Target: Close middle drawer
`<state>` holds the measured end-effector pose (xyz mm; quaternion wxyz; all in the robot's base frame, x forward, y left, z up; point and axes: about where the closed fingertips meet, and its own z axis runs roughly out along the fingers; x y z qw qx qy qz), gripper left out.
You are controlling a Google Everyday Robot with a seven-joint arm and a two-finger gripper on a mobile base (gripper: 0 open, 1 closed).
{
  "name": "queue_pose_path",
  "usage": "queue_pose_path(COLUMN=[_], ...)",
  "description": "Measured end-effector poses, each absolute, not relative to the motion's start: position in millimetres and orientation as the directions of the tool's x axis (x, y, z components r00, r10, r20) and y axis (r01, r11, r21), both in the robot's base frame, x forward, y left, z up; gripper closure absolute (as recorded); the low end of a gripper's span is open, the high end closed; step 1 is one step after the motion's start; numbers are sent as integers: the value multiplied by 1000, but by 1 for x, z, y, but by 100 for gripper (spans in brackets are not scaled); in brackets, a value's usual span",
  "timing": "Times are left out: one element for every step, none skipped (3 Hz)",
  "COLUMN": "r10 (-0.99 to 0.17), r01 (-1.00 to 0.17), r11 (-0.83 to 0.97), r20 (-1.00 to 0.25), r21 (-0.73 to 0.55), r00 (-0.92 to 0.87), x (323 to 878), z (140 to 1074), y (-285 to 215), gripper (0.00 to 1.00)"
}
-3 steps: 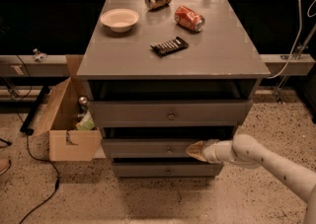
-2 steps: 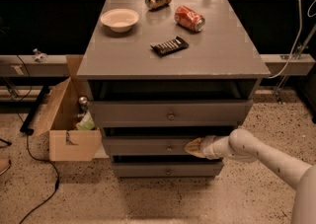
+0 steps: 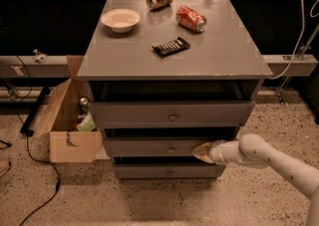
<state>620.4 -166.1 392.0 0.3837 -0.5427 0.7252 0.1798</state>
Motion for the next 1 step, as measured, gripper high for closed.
queue_pose_path(r10=[-626], r01=[-924], r11=[365], r20=[-764], r21=[-111], r00=[-155], x=[599], z=[392], y=[-183], gripper=[100])
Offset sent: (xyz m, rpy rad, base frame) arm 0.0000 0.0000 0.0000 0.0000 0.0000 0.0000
